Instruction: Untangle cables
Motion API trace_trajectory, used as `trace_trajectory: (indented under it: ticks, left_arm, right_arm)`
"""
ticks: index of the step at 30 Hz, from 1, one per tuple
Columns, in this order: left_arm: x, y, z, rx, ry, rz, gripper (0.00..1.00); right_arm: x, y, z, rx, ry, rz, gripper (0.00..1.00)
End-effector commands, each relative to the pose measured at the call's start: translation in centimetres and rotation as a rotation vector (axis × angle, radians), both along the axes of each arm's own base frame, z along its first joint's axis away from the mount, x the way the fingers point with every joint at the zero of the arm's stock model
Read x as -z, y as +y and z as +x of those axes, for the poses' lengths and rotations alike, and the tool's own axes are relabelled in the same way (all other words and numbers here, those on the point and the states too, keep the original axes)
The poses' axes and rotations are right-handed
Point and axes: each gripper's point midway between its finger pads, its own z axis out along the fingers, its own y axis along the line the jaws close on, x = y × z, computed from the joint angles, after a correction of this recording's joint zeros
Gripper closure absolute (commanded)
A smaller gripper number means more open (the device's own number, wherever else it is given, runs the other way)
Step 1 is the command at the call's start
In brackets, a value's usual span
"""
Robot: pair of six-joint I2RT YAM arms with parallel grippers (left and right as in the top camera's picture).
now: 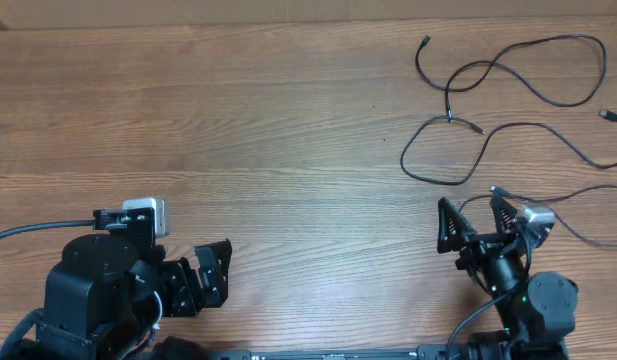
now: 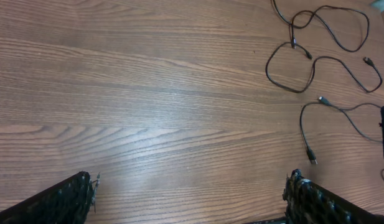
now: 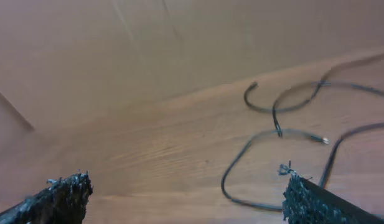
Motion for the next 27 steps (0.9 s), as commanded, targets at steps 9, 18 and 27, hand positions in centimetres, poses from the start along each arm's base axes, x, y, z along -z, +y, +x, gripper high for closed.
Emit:
trace_trajectory:
  ticks: [9,18,27]
  left_arm:
    - [0.0,0.1,0.1,0.003,-0.007,0.014,0.01]
    - [0.0,0.1,0.1,0.003,-0.007,0.014,0.0]
    - [0.0,0.1,0.1,0.003,-0.007,0.014,0.0]
  right_arm:
    - [1.2,0.0,0.4,0.007,-0.168,-0.001,0.0]
    - [0.6,-1.7,0.7,0.103,-0.198,-0.003,0.0]
    - [0.3,-1.7,0.9,0.105,-0.279,-0.036,0.0]
